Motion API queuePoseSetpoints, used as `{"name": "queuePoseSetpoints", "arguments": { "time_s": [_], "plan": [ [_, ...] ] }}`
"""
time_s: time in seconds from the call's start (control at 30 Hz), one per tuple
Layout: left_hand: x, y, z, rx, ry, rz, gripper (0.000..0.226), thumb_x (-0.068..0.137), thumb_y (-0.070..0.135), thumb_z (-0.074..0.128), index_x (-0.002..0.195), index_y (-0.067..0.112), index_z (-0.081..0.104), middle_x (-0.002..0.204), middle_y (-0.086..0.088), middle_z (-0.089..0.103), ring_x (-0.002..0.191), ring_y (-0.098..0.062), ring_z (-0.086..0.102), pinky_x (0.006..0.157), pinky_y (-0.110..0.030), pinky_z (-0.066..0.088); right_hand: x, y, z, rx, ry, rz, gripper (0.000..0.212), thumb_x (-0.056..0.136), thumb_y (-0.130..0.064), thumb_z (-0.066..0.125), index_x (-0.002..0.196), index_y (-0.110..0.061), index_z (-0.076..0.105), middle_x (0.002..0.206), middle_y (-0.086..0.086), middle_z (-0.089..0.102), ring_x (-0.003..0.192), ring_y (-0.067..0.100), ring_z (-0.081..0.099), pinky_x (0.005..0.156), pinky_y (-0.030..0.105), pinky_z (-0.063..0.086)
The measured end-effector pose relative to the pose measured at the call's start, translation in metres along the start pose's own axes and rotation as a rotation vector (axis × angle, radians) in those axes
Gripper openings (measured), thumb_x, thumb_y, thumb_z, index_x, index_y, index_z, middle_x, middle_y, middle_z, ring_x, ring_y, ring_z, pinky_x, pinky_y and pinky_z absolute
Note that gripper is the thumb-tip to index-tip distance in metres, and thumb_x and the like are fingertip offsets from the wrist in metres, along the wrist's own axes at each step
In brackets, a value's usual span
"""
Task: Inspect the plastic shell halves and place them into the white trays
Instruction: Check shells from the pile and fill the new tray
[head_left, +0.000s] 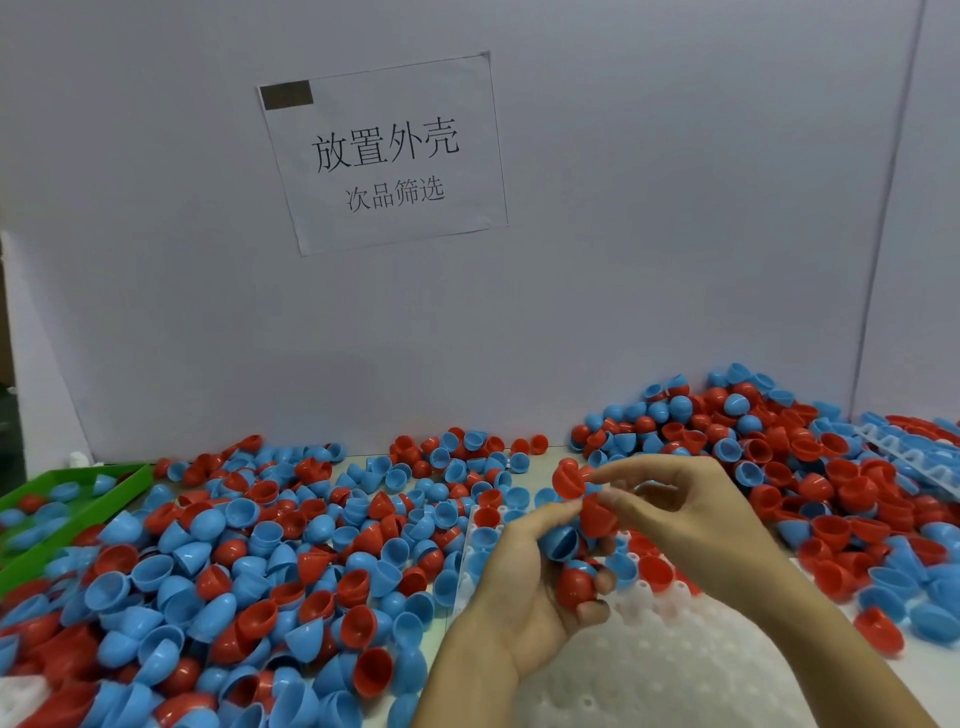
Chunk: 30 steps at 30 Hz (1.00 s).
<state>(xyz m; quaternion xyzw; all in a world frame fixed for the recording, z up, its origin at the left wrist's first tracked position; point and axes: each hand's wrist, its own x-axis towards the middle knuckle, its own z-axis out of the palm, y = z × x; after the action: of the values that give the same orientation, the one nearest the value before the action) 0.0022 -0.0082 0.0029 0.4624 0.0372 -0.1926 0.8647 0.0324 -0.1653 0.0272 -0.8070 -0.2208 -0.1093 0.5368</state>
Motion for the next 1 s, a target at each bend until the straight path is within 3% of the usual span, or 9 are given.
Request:
{"name": "queuePoseSetpoints", "arguments": {
  "time_s": [0.13, 0.2, 0.4, 0.53, 0.63, 0.77, 0.9, 1.0],
  "plan": [
    [-0.002, 0.003, -0.007, 0.227, 0.001, -0.037, 0.027, 0.092, 0.033, 0.062, 0.104, 0.009, 0.063, 0.080, -0.006, 0.061, 0.057, -0.014, 0.054, 0.043, -0.019, 0.037, -0.001, -0.001, -0.005, -0.123, -0.188, 0.069, 0.030, 0.083, -0.016, 0.077, 0.095, -0.042, 0.069, 0.093, -0.007, 0.074, 0.084, 0.009, 0.071, 0.077, 0.025, 0.060],
    [-0.002, 0.002, -0.007, 0.273, 0.003, -0.050, 0.027, 0.093, 0.032, 0.062, 0.107, 0.010, 0.063, 0.082, -0.006, 0.061, 0.057, -0.014, 0.055, 0.043, -0.020, 0.039, -0.001, 0.001, -0.003, -0.178, -0.225, 0.082, 0.024, 0.082, -0.020, 0.078, 0.097, -0.037, 0.072, 0.092, -0.004, 0.074, 0.085, 0.013, 0.072, 0.078, 0.030, 0.061],
    [0.000, 0.002, -0.007, 0.271, -0.001, -0.057, 0.031, 0.094, 0.030, 0.058, 0.115, 0.008, 0.060, 0.083, -0.007, 0.062, 0.058, -0.014, 0.055, 0.044, -0.020, 0.039, 0.000, 0.004, 0.003, -0.270, -0.151, 0.076, 0.019, 0.083, -0.020, 0.079, 0.100, -0.028, 0.073, 0.083, 0.001, 0.071, 0.079, 0.021, 0.069, 0.075, 0.035, 0.060],
    [0.001, 0.002, -0.007, 0.266, 0.001, -0.054, 0.030, 0.094, 0.031, 0.057, 0.113, 0.008, 0.061, 0.083, -0.007, 0.063, 0.059, -0.014, 0.055, 0.046, -0.020, 0.039, 0.000, 0.005, 0.003, -0.323, -0.131, 0.053, 0.015, 0.086, -0.019, 0.076, 0.099, -0.028, 0.076, 0.083, -0.007, 0.071, 0.077, 0.013, 0.066, 0.070, 0.025, 0.058],
    [0.001, 0.004, -0.009, 0.179, 0.012, 0.033, 0.032, 0.085, 0.024, 0.061, 0.113, 0.010, 0.066, 0.081, -0.009, 0.063, 0.057, -0.015, 0.053, 0.041, -0.020, 0.038, 0.001, 0.009, -0.002, -0.302, -0.016, 0.049, 0.013, 0.088, -0.018, 0.074, 0.096, -0.028, 0.076, 0.085, -0.012, 0.070, 0.078, 0.010, 0.065, 0.068, 0.024, 0.057],
    [0.002, 0.008, -0.011, -0.078, 0.119, 0.166, 0.051, 0.066, 0.020, 0.064, 0.115, 0.008, 0.069, 0.082, -0.015, 0.063, 0.058, -0.020, 0.055, 0.042, -0.022, 0.041, 0.004, 0.020, -0.028, -0.321, 0.091, 0.140, 0.013, 0.091, -0.016, 0.070, 0.095, -0.029, 0.070, 0.090, -0.013, 0.068, 0.078, 0.008, 0.067, 0.063, 0.019, 0.053],
    [0.001, 0.011, -0.012, -0.325, 0.106, 0.225, 0.047, 0.072, 0.017, 0.062, 0.118, 0.007, 0.069, 0.094, -0.019, 0.065, 0.068, -0.026, 0.059, 0.050, -0.030, 0.048, -0.001, 0.039, -0.059, -0.552, 0.020, 0.295, 0.015, 0.092, -0.011, 0.067, 0.097, -0.025, 0.071, 0.082, -0.013, 0.064, 0.076, 0.005, 0.063, 0.060, 0.014, 0.044],
    [-0.001, 0.012, -0.012, -0.434, 0.084, 0.226, 0.043, 0.077, 0.017, 0.062, 0.119, 0.009, 0.068, 0.091, -0.019, 0.067, 0.072, -0.028, 0.061, 0.054, -0.034, 0.051, -0.003, 0.047, -0.067, -0.689, -0.073, 0.440, 0.012, 0.090, -0.012, 0.069, 0.100, -0.018, 0.073, 0.081, -0.008, 0.063, 0.076, 0.009, 0.062, 0.060, 0.017, 0.047]
  ]
}}
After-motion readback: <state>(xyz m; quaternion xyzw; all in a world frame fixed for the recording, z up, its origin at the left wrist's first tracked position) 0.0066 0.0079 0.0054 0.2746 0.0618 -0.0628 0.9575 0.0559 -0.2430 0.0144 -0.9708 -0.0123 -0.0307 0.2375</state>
